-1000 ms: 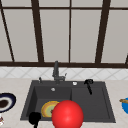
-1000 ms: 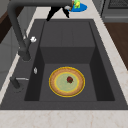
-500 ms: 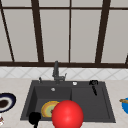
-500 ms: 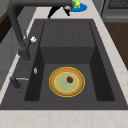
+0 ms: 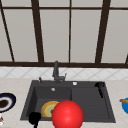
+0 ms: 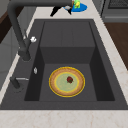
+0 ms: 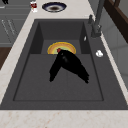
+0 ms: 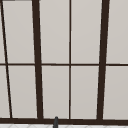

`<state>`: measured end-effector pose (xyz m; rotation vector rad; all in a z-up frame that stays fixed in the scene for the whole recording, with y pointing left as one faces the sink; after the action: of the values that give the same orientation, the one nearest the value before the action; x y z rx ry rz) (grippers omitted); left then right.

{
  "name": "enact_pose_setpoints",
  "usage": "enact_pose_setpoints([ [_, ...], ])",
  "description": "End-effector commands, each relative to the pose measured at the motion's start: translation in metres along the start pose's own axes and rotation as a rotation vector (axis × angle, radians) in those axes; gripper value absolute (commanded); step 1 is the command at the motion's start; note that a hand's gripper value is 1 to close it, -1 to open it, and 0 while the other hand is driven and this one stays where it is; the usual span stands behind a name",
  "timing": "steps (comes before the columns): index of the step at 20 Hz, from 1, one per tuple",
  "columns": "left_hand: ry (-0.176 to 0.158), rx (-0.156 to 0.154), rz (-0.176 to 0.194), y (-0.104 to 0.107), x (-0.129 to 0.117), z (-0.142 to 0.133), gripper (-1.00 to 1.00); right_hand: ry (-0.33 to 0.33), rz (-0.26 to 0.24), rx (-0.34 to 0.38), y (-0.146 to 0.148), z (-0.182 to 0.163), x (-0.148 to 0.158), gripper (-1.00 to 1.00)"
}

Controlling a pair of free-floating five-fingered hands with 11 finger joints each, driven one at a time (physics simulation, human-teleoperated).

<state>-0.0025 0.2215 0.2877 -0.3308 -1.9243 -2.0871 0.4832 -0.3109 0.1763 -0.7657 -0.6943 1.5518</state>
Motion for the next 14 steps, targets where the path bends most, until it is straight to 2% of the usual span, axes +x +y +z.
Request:
enact_pose_setpoints([
  [1,0.000,0.000,0.000,0.000,0.000,0.000,0.00,0.009,-0.038,-0.019,0.012,0.003,-0.023,-1.00],
  [14,0.000,0.000,0.000,0.000,0.000,0.000,0.00,-0.008,-0.044,-0.005,0.046,0.027,-0.102,-1.00],
])
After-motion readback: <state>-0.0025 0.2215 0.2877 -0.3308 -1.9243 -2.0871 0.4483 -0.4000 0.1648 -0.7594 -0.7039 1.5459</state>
